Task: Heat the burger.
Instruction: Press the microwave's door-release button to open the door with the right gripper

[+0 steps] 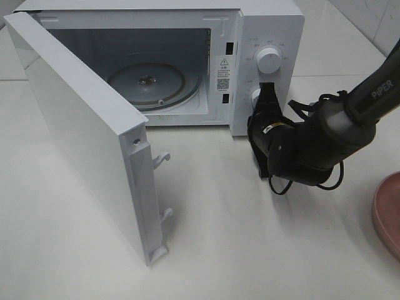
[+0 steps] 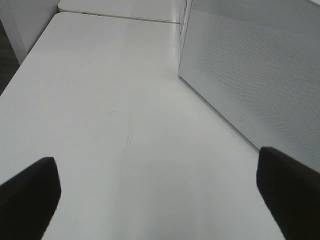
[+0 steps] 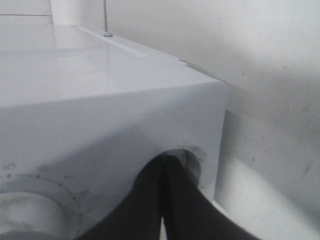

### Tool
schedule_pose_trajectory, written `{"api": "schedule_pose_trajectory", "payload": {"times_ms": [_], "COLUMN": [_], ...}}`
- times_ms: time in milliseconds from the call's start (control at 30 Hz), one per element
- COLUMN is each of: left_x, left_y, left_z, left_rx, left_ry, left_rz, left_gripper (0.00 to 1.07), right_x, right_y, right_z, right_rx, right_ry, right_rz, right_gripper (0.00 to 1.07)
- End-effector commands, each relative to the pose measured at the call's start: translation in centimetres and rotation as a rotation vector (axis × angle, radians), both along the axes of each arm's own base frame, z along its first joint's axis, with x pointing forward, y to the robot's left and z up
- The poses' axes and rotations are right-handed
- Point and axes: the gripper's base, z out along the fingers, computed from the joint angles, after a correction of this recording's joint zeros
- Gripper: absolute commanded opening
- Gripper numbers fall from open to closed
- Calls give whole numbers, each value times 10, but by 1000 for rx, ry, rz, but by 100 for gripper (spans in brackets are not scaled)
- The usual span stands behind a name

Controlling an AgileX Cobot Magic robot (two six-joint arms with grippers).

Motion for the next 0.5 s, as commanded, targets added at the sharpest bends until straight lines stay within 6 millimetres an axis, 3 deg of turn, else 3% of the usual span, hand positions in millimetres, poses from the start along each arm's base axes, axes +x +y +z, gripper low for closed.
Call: {"api": "schedule_pose_trajectory", "payload": {"times_ms": [33, 500], "left_x": [-3, -3], "left_y": [0, 0], "left_z": [0, 0], "left_rx": [4, 4], "left_ry": [-29, -29], "left_rz": [-3, -3], "left_gripper": [100, 100], "right_x": [10, -20], "right_y": [-4, -14], "right_z": [26, 22], "right_rx": [-23, -30], "right_ry": [-156, 14], "right_rz": [12, 59], "right_gripper": [0, 0]}}
